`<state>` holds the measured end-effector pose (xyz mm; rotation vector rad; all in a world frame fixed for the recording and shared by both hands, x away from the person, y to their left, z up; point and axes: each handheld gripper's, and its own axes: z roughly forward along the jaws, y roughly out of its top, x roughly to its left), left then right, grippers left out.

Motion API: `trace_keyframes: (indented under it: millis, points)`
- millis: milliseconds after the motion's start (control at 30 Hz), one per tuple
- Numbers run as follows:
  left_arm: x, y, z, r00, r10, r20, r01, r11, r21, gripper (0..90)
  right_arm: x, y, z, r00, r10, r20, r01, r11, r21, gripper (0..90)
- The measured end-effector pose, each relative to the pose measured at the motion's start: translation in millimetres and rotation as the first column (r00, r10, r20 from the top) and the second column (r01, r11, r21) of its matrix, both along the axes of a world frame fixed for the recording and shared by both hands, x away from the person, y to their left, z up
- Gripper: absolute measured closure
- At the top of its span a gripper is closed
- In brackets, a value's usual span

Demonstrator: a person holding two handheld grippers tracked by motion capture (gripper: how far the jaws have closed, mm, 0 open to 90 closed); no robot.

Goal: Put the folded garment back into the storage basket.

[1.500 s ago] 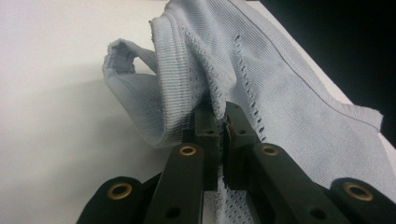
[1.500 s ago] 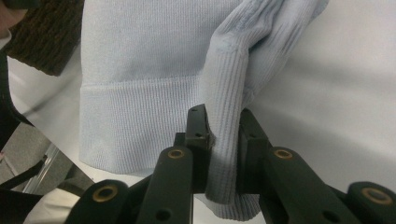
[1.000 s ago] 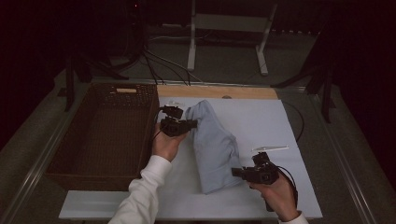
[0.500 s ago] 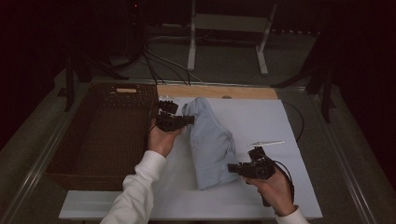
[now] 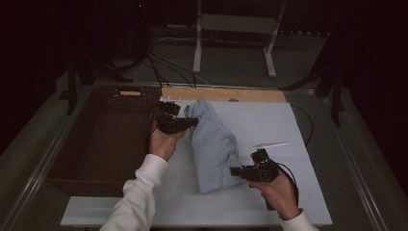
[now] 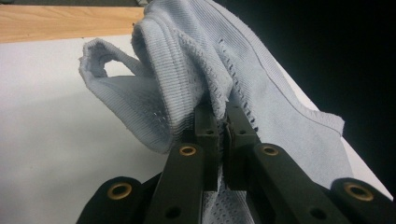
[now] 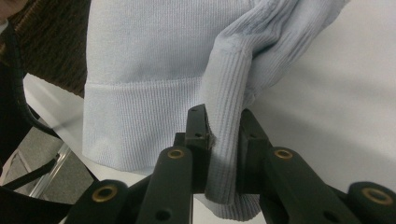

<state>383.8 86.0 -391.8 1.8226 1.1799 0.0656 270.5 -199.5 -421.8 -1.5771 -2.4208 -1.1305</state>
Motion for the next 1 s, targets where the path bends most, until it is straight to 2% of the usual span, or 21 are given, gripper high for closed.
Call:
trace_keyframes:
  millis: [367, 633, 1000]
  points:
    - [-4.3, 1.3, 15.1, 0.9996, 0.015, 0.023, -0.015, 0.9999, 0.001, 87.2, 3.3, 5.7, 7.2, 0.9998, 0.008, 0.015, -0.009, 0.9999, 0.011, 79.1]
    - [-3.8, 6.2, 20.3, 0.9993, 0.023, 0.029, -0.023, 0.9996, 0.015, 87.2, 5.3, 10.3, 10.8, 0.9996, 0.013, 0.023, -0.014, 0.9997, 0.021, 79.1]
    - [-1.5, 14.5, 23.8, 0.9986, 0.033, 0.041, -0.033, 0.9994, 0.002, 87.3, 9.1, 17.6, 15.4, 0.9994, 0.017, 0.031, -0.018, 0.9994, 0.030, 79.1]
